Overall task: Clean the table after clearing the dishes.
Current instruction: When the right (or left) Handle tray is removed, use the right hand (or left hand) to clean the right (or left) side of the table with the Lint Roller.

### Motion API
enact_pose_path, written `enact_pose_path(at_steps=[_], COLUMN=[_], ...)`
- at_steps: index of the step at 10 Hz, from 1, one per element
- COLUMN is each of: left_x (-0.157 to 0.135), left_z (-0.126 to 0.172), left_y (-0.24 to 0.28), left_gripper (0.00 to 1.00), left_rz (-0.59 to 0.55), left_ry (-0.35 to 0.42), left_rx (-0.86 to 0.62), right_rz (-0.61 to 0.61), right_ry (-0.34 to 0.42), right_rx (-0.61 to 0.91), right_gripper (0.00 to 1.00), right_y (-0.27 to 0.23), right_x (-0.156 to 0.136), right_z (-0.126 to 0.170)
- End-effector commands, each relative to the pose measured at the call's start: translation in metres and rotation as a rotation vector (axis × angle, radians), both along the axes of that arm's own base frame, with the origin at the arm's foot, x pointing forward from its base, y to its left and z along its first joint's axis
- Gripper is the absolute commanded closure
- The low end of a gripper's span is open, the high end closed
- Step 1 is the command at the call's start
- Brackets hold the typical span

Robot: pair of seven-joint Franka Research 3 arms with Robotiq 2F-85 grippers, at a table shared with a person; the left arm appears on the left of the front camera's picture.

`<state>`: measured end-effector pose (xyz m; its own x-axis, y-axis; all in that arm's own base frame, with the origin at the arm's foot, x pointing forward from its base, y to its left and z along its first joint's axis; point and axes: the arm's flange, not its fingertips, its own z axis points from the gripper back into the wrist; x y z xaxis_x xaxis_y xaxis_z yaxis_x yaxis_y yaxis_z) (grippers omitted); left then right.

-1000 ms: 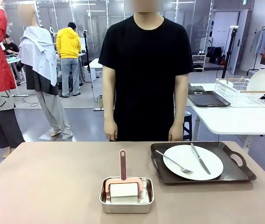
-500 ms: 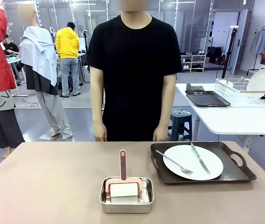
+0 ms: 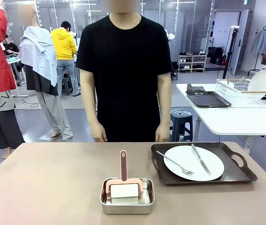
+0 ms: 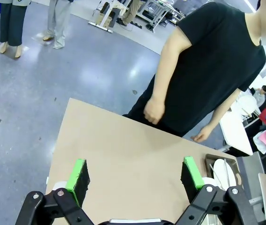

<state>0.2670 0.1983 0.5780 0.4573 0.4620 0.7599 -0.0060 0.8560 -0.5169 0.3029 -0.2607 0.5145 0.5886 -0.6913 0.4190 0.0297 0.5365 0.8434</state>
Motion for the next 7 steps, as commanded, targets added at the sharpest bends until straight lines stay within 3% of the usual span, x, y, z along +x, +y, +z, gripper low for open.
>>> enact_pose_path(at_steps=[1, 7], left_x=[-0.0004, -0.0004], left_z=[-0.0006, -0.0006], left_y=[-0.0008, -0.0008], left_gripper=[0.00, 0.00], left_rz=[0.011, 0.011], left_ry=[-0.004, -0.004], left_rx=[-0.006, -0.006], right_rz=[0.006, 0.006], right_ry=[-0.014, -0.014], right_rx=[0.001, 0.001], right_gripper=[0.00, 0.00], right_y=[0.0004, 0.0004], right_x=[-0.0023, -0.0023], right_z=[0.0012, 0.0012])
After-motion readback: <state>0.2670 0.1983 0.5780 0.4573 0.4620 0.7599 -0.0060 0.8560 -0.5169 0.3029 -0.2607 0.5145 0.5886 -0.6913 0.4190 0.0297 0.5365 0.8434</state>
